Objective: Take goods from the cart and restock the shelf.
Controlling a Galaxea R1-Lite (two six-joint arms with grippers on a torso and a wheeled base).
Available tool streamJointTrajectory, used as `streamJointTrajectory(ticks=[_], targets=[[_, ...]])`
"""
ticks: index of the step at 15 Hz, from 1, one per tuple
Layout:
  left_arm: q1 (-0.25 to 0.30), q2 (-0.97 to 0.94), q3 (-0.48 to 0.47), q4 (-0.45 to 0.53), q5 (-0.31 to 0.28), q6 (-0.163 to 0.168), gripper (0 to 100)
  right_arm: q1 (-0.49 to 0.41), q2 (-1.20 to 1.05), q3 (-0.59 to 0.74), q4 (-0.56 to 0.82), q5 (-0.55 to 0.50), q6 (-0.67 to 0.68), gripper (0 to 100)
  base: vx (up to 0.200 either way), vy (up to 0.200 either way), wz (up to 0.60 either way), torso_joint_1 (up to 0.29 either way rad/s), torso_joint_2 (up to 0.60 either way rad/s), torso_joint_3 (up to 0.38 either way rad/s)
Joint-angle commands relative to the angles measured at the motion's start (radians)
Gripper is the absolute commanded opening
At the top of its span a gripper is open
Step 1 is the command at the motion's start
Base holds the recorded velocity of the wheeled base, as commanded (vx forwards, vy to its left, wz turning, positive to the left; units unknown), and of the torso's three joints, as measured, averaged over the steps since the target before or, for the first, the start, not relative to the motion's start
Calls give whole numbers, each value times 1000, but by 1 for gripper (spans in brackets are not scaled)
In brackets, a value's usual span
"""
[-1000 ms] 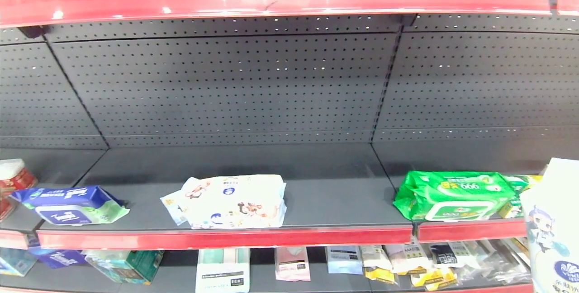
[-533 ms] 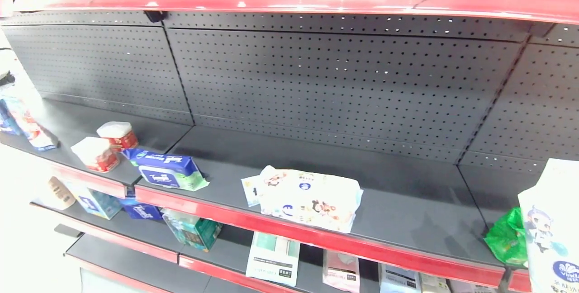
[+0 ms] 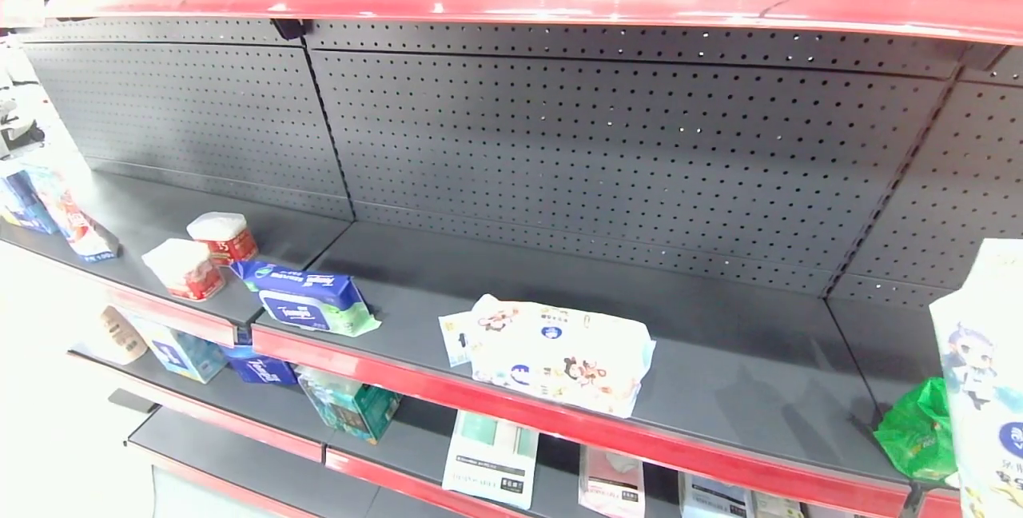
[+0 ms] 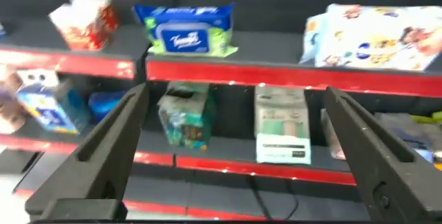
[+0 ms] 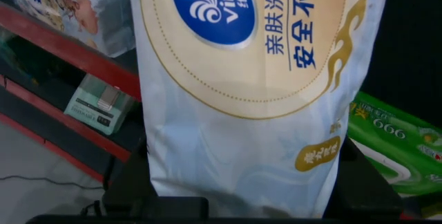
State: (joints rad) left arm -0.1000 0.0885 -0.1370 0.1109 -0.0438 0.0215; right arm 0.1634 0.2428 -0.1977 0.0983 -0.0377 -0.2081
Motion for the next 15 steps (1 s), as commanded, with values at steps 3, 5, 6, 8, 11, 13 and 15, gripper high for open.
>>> streamJointTrajectory(ticks=[3,5,6,8,11,13,15], targets=[[80,25,19,1,78,-2,100,21,135,-32,0,32,4,0,0,0,0,0,0,0],[125,8,42,1,79,-14,100,21,136,-29,0,32,3,0,0,0,0,0,0,0],[118,-38,68,-10,56,-15,100,21,136,-31,0,32,3,0,0,0,0,0,0,0],[103,-75,68,-13,19,-18,100,21,130,-31,0,30,4,0,0,0,0,0,0,0],[102,-87,132,-106,35,-23,100,21,145,-37,-2,30,4,0,0,0,0,0,0,0],[102,-85,135,-109,35,-21,100,21,151,-37,-2,30,4,0,0,0,0,0,0,0],[102,-85,135,-109,33,-21,100,21,181,-39,-2,30,3,0,0,0,0,0,0,0]])
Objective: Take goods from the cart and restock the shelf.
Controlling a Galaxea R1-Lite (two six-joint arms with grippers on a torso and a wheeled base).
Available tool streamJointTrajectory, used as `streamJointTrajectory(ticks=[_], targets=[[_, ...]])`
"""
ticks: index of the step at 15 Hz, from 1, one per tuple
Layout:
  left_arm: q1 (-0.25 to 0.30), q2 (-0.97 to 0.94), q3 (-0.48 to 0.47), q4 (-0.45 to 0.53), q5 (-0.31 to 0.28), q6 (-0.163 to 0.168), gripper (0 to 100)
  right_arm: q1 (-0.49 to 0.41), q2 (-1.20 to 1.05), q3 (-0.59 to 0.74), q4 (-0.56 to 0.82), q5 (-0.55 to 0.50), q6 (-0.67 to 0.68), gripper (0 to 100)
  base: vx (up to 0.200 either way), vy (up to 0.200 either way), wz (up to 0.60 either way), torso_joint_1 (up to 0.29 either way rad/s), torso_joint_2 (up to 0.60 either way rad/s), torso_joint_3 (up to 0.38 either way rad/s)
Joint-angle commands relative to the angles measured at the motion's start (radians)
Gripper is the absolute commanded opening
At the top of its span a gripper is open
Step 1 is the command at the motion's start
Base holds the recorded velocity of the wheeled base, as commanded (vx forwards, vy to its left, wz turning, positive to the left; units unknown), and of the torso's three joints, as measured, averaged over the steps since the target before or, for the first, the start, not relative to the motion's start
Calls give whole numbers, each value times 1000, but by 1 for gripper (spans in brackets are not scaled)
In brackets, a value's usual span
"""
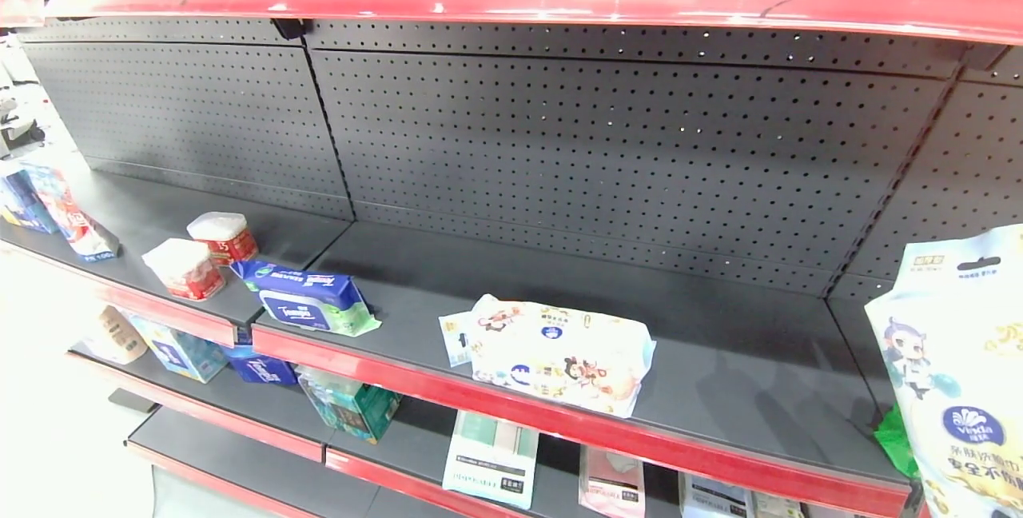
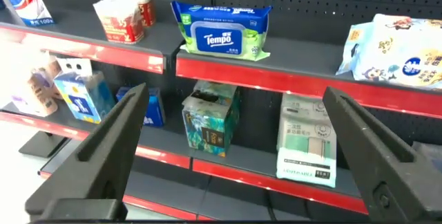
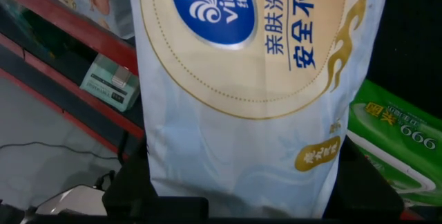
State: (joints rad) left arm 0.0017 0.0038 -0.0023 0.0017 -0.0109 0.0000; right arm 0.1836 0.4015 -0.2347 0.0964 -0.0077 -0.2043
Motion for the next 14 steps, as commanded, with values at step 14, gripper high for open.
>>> streamJointTrajectory(ticks=[14], targets=[[0,-1,1,0,0,0,100,-7,738,-101,-303,83,-93,0,0,0,0,0,0,0]])
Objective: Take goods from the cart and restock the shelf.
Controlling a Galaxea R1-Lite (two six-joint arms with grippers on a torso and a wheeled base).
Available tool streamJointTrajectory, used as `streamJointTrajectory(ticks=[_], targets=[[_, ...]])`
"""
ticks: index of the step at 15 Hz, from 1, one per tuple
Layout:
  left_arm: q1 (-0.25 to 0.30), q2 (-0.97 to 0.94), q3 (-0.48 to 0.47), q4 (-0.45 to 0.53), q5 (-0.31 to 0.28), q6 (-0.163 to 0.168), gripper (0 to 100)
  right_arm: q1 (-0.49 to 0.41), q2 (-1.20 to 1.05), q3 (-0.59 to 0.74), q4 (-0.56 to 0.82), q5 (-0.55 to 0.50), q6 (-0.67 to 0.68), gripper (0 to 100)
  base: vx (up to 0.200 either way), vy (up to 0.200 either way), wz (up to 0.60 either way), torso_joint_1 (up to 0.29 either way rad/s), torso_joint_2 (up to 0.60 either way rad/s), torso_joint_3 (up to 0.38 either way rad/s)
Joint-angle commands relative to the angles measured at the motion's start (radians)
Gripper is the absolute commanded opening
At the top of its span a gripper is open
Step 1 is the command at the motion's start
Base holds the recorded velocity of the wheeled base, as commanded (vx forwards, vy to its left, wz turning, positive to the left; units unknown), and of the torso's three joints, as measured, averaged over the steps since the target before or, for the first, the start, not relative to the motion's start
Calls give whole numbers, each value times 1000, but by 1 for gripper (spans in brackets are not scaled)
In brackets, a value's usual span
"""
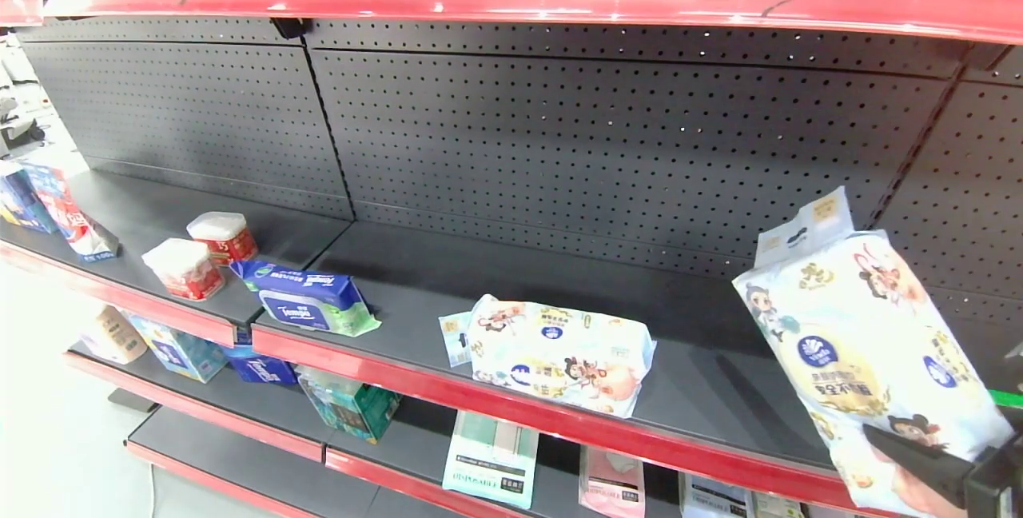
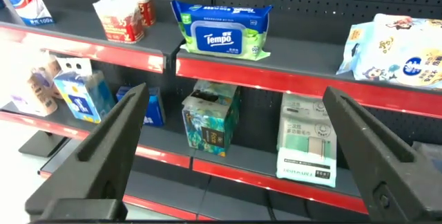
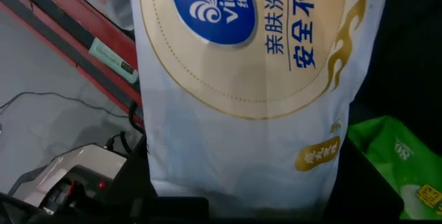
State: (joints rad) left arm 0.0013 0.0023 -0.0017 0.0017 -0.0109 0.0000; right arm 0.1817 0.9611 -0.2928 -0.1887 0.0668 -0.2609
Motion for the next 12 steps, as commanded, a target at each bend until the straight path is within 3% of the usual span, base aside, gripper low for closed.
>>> streamJointTrajectory(ticks=[1,5,10,12], targets=[[0,1,0,0,0,0,100,-7,229,-63,-38,14,-40,0,0,0,0,0,0,0],[2,1,0,0,0,0,100,-56,413,-123,-146,22,-64,0,0,0,0,0,0,0],[0,1,0,0,0,0,100,-126,674,-278,-256,143,-209,0,0,0,0,0,0,0],[0,1,0,0,0,0,100,-153,800,-425,-258,246,-357,0,0,0,0,0,0,0]])
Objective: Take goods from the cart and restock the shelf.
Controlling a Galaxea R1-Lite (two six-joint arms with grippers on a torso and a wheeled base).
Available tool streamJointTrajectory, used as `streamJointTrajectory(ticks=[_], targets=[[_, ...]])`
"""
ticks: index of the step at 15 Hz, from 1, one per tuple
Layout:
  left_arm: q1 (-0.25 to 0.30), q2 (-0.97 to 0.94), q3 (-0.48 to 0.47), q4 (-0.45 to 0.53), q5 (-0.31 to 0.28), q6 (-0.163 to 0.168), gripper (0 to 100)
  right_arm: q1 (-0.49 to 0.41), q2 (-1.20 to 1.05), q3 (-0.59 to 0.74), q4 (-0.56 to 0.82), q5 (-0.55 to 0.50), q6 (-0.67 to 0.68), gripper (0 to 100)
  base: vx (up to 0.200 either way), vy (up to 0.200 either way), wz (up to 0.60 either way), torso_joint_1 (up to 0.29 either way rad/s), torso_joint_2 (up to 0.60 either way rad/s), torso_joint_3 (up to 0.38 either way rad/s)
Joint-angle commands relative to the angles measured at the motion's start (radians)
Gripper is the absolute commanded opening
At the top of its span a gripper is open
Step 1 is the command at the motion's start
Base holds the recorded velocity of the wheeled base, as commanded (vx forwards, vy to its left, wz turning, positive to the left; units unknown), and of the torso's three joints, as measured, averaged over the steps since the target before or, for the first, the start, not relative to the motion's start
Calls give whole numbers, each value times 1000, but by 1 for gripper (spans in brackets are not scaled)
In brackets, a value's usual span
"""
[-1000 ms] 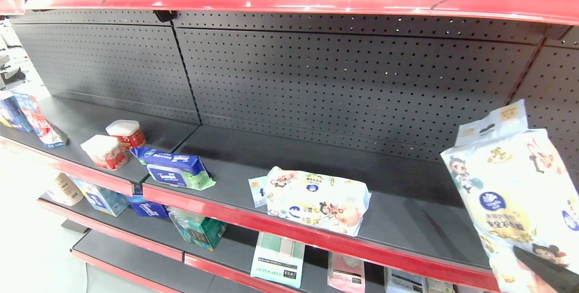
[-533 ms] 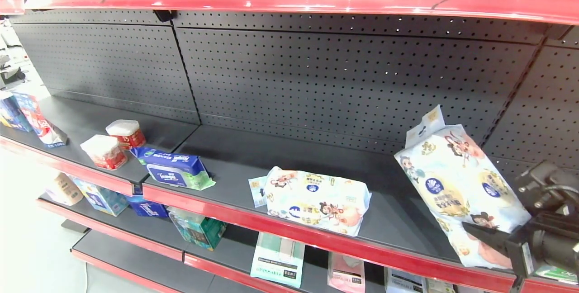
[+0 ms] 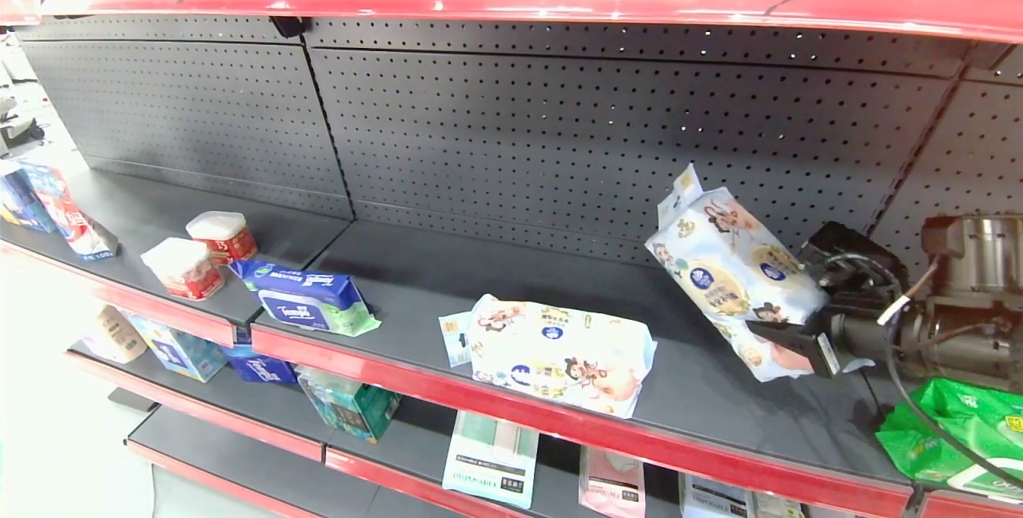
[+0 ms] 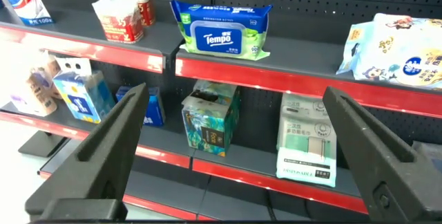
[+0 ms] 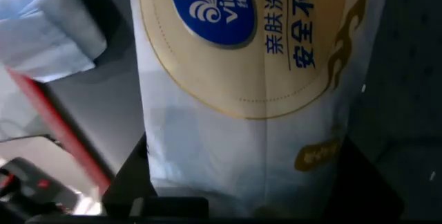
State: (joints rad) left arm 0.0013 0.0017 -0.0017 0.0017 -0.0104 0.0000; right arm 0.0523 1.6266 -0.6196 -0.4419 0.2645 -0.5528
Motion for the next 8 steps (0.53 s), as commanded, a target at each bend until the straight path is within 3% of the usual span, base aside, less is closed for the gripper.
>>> streamJointTrajectory(ticks=[1,8], targets=[[2,1,0,0,0,0,100,-22,162,-141,-3,76,-105,0,0,0,0,0,0,0],[0,1,0,0,0,0,100,100,292,-270,-1,150,-199,0,0,0,0,0,0,0]])
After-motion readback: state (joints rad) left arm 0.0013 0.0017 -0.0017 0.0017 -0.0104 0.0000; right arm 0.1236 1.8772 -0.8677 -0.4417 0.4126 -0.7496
